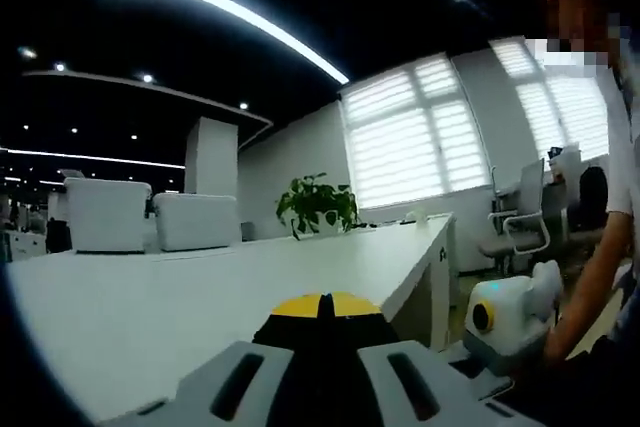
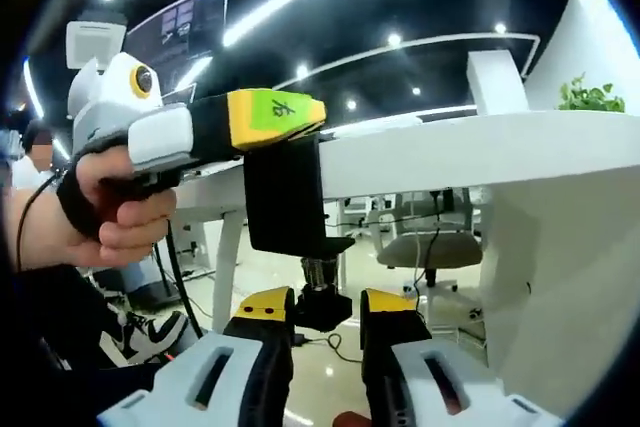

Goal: Clamp the fixed fixture on the desktop, loosen the retaining clip, secure it to the edge of the desk, and tighten the retaining clip.

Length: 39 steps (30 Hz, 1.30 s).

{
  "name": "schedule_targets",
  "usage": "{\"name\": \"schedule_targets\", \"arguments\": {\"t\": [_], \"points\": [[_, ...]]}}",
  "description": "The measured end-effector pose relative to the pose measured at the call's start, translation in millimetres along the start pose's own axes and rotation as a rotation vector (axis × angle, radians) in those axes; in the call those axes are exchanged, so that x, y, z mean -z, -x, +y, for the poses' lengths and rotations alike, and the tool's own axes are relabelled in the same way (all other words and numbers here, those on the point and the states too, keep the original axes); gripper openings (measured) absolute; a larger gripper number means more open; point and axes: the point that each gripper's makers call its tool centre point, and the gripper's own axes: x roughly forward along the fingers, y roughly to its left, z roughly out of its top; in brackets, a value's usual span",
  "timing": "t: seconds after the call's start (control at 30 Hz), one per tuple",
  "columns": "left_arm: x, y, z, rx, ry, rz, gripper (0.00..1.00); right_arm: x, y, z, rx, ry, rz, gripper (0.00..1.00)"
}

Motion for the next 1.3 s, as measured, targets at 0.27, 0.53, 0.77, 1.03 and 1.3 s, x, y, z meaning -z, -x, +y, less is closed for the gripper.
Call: {"name": "schedule_targets", "arguments": {"t": [0.27,0.53,0.77,1.03,1.3], "points": [[-3.1,6,-7.2,-0.018,0.025,-0.015,0.02,-2.9,-1,1,-0.008,-0.033,-0.02,0.2],[9.8,17,-26.3,0.02,0.05,0.016,0.02,-3.7,0,5,-0.018,-0.02,-0.023,0.2],[30.5,18,-26.0,0.013,0.057,0.062,0.02,-3.1,0,10,-0.027,-0.003,-0.022,0.2],[31.5,19,-20.7,0.007,0.094,0.041,0.02,-1.1,1,8,0.015,0.038,-0.021,0.2],[29.1,18,-16.7,0.003,0.094,0.033,0.02,1.4,1,10,0.036,0.066,-0.025,0.23]]}}
